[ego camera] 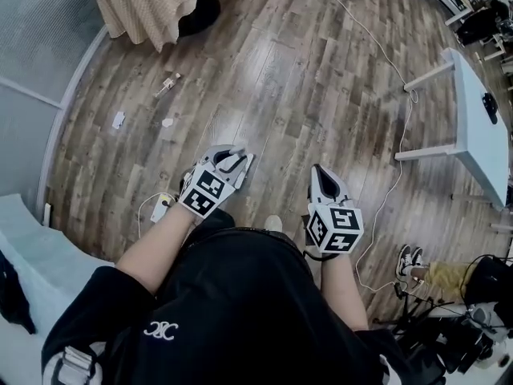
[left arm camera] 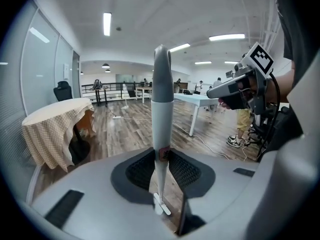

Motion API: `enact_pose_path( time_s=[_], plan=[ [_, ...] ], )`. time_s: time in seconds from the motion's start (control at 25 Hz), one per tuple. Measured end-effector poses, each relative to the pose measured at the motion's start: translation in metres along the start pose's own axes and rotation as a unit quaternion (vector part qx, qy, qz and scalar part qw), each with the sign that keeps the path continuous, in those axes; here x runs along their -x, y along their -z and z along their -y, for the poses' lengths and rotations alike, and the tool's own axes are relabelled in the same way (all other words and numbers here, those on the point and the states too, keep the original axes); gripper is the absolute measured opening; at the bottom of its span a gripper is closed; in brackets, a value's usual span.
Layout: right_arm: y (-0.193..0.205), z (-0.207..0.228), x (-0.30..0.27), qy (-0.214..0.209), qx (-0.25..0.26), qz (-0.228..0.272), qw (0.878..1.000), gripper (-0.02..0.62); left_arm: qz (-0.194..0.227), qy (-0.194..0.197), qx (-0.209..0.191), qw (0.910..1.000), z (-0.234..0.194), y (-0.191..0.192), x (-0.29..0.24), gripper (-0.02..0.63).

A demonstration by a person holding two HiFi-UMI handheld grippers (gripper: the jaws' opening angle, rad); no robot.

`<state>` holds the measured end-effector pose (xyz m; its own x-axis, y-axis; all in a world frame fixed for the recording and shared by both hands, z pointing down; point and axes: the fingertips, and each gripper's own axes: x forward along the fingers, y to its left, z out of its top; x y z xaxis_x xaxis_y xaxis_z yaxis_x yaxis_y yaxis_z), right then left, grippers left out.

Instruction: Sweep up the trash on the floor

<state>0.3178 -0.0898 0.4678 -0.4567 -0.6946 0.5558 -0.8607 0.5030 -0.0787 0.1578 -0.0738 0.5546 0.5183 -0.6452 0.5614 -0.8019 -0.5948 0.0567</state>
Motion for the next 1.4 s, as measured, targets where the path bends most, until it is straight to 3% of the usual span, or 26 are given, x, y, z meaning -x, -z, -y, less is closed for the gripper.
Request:
enact_pose_path(
  time_s=[0.2,0.64,0.84,1.04,1.2,1.4],
  plan=[
    [-0.011,-0.041,-0.027,-0.004,0.014,-0.011,1.000,0.014,-0.001,-0.034,0.039,0.9987,-0.068,0.025,0.034,0.086],
    [-0.035,-0.146,-0.093,-0.049,0.059,-0.014,0.997,0.014,-0.005,-0.102,0.066,0.9926,-0.171,0.089,0.117,0.087],
    [-0.051,-0.185,-0.119,-0.076,0.082,-0.022,0.993,0.014,-0.001,-0.153,0.094,0.9838,-0.221,0.109,0.159,0.087],
    [-0.054,-0.219,-0.141,-0.124,0.118,-0.036,0.985,0.014,-0.004,-0.216,0.120,0.9689,-0.266,0.134,0.201,0.087],
    [-0.057,-0.240,-0.172,-0.157,0.126,-0.053,0.978,0.014,-0.017,-0.248,0.119,0.9614,-0.300,0.146,0.219,0.087],
    [-0.071,-0.276,-0.227,-0.215,0.139,-0.059,0.965,0.014,-0.044,-0.240,0.075,0.9669,-0.340,0.136,0.214,0.089]
  ],
)
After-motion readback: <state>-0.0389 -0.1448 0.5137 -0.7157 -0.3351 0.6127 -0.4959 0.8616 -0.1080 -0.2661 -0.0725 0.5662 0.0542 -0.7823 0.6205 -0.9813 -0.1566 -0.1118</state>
